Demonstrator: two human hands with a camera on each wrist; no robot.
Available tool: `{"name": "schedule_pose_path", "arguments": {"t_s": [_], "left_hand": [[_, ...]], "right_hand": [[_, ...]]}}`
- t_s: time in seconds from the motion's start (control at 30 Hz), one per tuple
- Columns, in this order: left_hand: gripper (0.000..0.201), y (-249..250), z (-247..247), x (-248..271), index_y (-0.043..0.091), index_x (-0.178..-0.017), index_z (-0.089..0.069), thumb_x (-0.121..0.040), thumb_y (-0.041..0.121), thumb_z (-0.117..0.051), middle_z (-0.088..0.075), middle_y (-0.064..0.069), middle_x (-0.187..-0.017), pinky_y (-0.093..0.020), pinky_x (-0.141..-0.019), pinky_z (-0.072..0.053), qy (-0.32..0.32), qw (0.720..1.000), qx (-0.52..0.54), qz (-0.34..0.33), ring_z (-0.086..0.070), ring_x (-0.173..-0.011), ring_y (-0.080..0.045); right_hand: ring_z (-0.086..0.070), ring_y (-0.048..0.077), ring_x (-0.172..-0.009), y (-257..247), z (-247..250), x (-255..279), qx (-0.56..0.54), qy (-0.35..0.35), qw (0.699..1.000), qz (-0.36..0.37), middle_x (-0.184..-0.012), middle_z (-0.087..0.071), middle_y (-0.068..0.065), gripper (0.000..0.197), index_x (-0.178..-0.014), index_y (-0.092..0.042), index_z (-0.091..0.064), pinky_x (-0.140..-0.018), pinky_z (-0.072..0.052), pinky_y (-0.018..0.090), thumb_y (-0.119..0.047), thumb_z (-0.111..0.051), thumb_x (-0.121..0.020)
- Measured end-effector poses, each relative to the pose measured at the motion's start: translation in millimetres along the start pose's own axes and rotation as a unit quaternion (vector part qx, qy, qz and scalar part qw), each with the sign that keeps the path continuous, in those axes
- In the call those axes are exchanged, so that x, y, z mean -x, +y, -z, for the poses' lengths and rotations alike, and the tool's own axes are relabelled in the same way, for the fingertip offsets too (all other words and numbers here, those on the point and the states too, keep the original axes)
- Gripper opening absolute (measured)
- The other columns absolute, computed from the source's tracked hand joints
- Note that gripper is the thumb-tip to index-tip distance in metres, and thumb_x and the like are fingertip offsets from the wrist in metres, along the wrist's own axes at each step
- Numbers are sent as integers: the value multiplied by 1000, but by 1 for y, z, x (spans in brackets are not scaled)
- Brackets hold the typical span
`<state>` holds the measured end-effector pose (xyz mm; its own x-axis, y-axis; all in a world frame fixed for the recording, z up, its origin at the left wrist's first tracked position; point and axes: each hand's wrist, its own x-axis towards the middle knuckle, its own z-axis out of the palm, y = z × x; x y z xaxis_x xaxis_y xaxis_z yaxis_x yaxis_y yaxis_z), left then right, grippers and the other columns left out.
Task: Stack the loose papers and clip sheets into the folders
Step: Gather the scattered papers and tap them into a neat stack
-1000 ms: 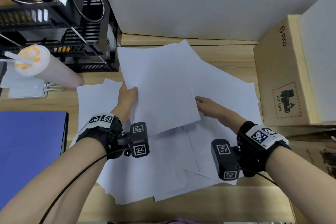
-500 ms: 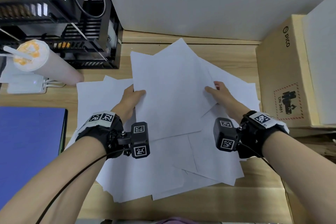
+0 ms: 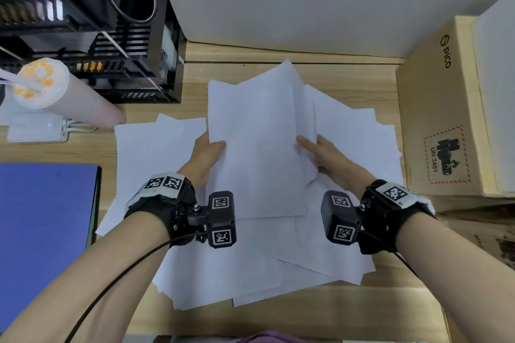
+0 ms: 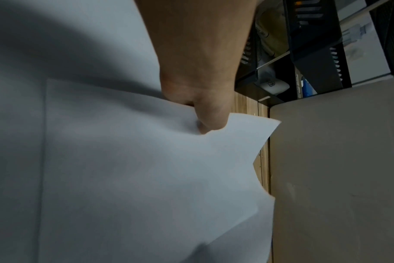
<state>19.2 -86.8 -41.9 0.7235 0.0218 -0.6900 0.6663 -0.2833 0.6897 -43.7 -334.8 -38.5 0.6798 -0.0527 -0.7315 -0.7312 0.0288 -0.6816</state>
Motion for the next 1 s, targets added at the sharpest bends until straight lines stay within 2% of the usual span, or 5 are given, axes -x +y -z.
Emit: {"name": "schedule_pose_path", "arguments": {"t_s": [0.17, 0.33, 0.47, 0.63, 1.0], "left_hand": [[38, -4, -2, -1, 19, -126, -55, -95, 1, -43, -61, 3, -102, -21, -67, -45, 12, 1000, -11, 7, -58, -83, -10], [42, -5, 1, 1, 20, -132, -52, -94, 5, -41, -63, -2, -121, -37, -91, -50, -17, 999, -24, 30, -60, -108, -25], [42, -8, -1, 4, 17, -134, -47, -96, 4, -36, -60, -5, -124, -35, -83, -48, -9, 999, -16, 28, -59, -107, -26], [46, -7, -2, 6, 16, -140, -41, -97, 1, -34, -55, -1, -130, -26, -78, -45, -21, 999, -40, 12, -55, -108, -21], [31, 14, -16, 11, 23, -122, -48, -94, 17, -59, -59, 5, -119, -15, -66, -43, -23, 999, 6, -42, -59, -95, -8]], "right_hand": [[-62, 24, -86, -13, 17, -11, 28, 126, 990, 61, -106, -61, 7, 21, -96, -20, -51, -74, -51, 35, -20, -70, -86], [-58, 30, -102, -11, 12, -10, 85, 85, 993, 14, -120, -58, 11, 26, -116, -15, -48, -82, -50, 37, -5, -47, -91], [-62, 32, -95, 1, 2, -4, 88, 47, 994, -35, -114, -63, 11, 37, -124, -11, -52, -73, -53, 34, -1, -38, -91], [-68, 21, -88, 7, 1, 2, 53, 31, 997, -44, -106, -69, 4, 31, -119, -14, -58, -67, -53, 29, -34, -53, -95], [-66, 21, -105, 1, 13, 20, 66, -27, 995, 67, -117, -68, 3, 39, -125, -16, -57, -87, -54, 33, -1, -58, -89]]}}
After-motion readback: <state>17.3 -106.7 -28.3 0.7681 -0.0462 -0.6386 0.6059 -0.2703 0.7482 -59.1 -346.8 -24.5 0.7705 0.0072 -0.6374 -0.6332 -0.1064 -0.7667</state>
